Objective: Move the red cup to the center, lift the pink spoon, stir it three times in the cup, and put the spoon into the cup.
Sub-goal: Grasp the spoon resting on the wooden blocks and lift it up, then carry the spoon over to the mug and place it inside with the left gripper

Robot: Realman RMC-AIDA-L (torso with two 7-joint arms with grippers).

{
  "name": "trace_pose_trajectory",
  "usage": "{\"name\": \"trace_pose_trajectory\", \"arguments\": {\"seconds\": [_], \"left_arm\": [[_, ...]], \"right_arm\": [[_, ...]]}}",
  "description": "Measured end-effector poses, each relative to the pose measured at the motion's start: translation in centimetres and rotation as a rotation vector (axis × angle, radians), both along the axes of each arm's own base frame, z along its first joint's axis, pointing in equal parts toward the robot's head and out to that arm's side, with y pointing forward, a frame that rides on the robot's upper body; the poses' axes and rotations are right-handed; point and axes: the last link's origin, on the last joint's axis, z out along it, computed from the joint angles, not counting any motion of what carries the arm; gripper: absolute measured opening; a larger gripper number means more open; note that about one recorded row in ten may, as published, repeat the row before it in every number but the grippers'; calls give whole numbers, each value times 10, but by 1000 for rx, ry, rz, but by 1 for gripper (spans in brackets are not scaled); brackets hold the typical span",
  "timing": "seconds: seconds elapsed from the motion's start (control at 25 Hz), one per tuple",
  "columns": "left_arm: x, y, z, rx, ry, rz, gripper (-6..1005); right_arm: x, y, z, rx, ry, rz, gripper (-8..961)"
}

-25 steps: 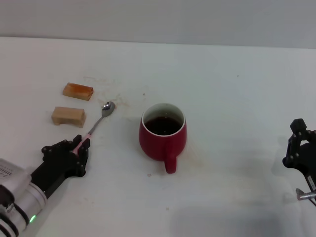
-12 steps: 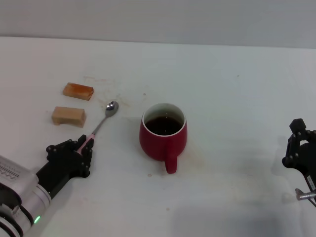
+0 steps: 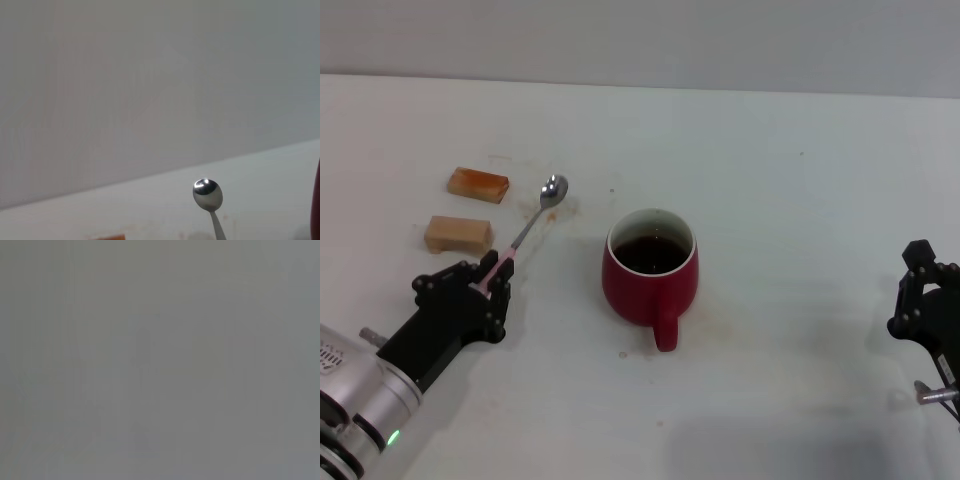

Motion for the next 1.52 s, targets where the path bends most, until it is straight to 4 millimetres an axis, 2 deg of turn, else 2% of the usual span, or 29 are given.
{"name": "trace_pose_trajectory", "arguments": {"seconds": [0.24,0.36,0.4,0.44,0.56,0.6,0.64,0.92,1.04,1.2,1.4,1.52], "left_arm": [[10,12,7,10,-12,-40,145],[16,25,17,7,-20,-62,145],[25,38,29,-4,-22,-59,145],[25,38,29,-4,-22,-59,145],[42,60,47,-34,23,-42,145],[54,71,59,-44,74,-46,145],[54,71,59,-44,74,-46,145],[108,93,102,-20,221,-70,145],[122,97,112,-14,320,-66,145],[145,102,118,-12,449,-65,145],[177,103,117,-33,603,-70,145],[186,102,116,-47,654,-92,145]], "right_arm": [[0,1,0,-3,-1,2,0],[-1,1,1,2,2,6,-1],[-2,2,1,5,5,7,-1],[-2,2,1,5,5,7,-1],[-2,2,2,12,6,8,-1],[-2,3,2,13,7,9,-1],[-2,3,3,14,7,9,-1],[-2,3,4,26,9,6,-1],[-1,3,5,29,9,2,-1],[-1,4,5,33,9,3,-1],[-1,7,7,43,9,1,-1],[-1,7,7,44,9,1,-1]]}}
